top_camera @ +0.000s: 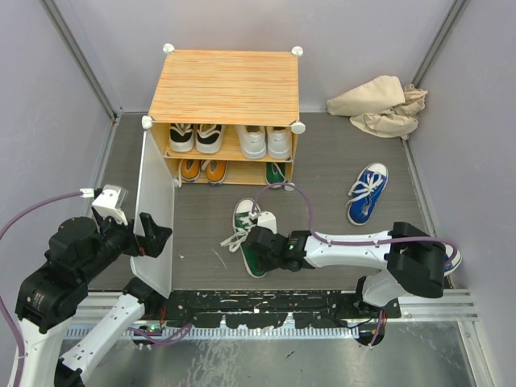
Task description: Place and organize the shoes in the shoe cabinet
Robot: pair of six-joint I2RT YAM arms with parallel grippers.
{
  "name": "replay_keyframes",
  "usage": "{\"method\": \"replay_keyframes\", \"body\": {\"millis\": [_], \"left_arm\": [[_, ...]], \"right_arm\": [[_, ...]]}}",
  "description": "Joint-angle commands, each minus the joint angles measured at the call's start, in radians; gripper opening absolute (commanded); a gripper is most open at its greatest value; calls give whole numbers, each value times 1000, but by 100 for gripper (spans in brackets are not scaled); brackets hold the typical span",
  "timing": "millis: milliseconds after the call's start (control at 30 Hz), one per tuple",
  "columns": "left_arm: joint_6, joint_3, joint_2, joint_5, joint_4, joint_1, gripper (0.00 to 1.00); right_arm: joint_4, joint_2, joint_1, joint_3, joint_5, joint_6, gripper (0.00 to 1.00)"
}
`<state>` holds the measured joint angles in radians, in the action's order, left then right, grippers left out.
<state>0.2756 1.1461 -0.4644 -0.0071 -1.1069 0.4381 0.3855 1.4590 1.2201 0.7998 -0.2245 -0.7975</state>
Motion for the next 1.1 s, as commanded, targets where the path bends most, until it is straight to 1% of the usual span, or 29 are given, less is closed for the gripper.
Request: {"method": "replay_keyframes", "body": {"millis": [0, 33, 67, 200, 333, 500, 667, 867, 1067], "left_arm": [[-15, -12, -2, -19, 16, -3, 98], [-16, -12, 1, -22, 16, -3, 98], [-19, -11, 2, -24, 16, -3, 98], [-26, -11, 1, -26, 18, -3, 98], [-34, 2, -2, -22, 12, -2, 98], [-50, 21, -3, -32, 4, -2, 98], [-57, 24, -5, -31, 3, -2, 98], [-62, 28, -3, -31, -7, -2, 98], [-70, 22, -3, -37, -8, -2, 98]], "right_arm": [[-86, 8, 7, -22, -86, -35, 8], [-74, 1, 8, -11, -111, -33, 2], [-59, -9, 11, 1, -140, -29, 1], [-1, -52, 18, 82, -269, -3, 1], [5, -87, 18, 150, -384, 23, 1], [-2, -64, 4, 227, -482, 60, 1], [-81, -17, -79, 249, -454, 83, 1], [-228, 41, -235, 249, -318, 133, 1], [-332, 121, -301, 293, -283, 194, 1]]}}
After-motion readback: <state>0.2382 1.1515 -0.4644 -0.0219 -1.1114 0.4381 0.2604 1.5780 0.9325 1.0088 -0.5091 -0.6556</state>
